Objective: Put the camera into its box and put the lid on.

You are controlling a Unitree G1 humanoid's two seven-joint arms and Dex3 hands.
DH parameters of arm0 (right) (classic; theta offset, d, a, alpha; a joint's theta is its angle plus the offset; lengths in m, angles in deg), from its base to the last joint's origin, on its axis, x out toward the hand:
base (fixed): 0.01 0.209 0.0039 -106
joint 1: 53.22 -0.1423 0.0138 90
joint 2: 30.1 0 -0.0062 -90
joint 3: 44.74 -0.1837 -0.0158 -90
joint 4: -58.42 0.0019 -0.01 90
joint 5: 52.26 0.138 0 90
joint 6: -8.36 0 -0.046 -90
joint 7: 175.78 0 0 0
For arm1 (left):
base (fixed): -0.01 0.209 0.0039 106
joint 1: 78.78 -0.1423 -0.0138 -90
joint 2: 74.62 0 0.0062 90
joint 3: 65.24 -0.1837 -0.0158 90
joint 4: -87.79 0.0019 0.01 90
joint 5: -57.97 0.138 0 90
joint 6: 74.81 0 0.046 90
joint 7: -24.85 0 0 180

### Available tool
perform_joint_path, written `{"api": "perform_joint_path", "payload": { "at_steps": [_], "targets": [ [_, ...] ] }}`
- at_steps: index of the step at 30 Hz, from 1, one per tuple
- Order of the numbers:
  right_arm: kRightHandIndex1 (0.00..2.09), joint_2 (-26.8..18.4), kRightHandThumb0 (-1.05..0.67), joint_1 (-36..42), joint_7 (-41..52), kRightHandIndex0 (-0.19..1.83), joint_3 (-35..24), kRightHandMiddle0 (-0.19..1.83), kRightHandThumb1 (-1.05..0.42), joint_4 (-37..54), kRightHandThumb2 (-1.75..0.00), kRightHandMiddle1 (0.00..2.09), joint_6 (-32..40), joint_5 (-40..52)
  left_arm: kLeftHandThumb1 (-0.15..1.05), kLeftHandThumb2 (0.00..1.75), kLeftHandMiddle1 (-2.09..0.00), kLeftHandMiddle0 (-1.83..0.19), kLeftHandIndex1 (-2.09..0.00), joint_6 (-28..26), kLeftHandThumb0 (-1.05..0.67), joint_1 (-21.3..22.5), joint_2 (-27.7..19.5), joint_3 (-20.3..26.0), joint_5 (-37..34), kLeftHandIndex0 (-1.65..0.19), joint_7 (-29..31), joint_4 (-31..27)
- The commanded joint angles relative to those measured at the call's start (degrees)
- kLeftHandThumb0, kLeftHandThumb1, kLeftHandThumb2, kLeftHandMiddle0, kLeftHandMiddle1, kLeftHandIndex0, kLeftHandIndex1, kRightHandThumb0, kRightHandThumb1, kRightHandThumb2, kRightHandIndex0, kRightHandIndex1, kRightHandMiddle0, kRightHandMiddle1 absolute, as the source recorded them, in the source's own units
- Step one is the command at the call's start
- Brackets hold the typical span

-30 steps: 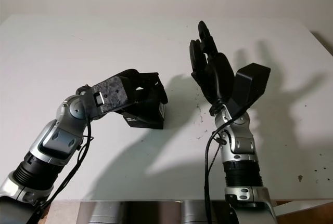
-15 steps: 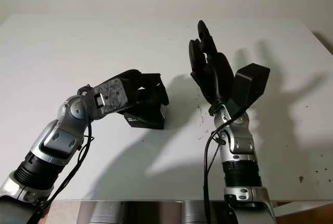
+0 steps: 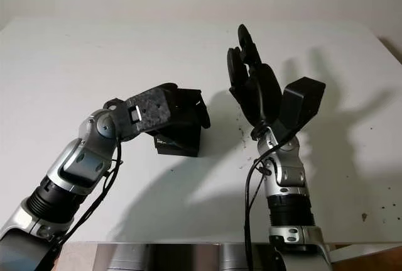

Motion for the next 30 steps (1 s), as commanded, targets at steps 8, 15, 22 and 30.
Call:
{"api": "perform_joint_path", "payload": {
  "at_steps": [8,15,22,30],
  "targets": [
    [0.05,-0.2,-0.71,0.5,-0.1,-0.16,-0.2,-0.1,-1.05,1.3,-0.5,0.05,-0.6,0.4,0.92,0.05,-1.45,-0.35,-1.46,1.8,-0.1,-0.1,0.9,-1.9,0.8,-0.36,0.3,-0.8],
    [0.05,-0.7,-0.71,0.5,0.4,-0.16,-0.3,-0.11,-1.05,1.1,-0.5,0.05,-0.4,0.3,1.02,0.07,-0.66,0.13,-0.23,0.4,-0.63,1.5,-3.2,-5.6,5.9,0.13,5.0,-1.7],
    [0.05,-0.9,-0.72,0.1,0.4,-0.16,-0.2,-0.09,-1.05,0.9,-0.5,0.06,0.0,0.3,1.05,0.57,0.0,0.19,0.0,-0.7,-0.88,0.9,-5.1,-6.2,9.2,0.19,7.7,-4.2],
    [0.06,-1.0,-0.71,-0.2,0.1,-0.15,-0.2,-0.08,-1.05,0.9,-0.5,0.06,0.4,0.1,1.05,0.69,0.0,0.19,0.0,1.1,-0.9,-0.5,-6.0,-4.0,7.6,0.19,8.5,-4.2]
  ]
}}
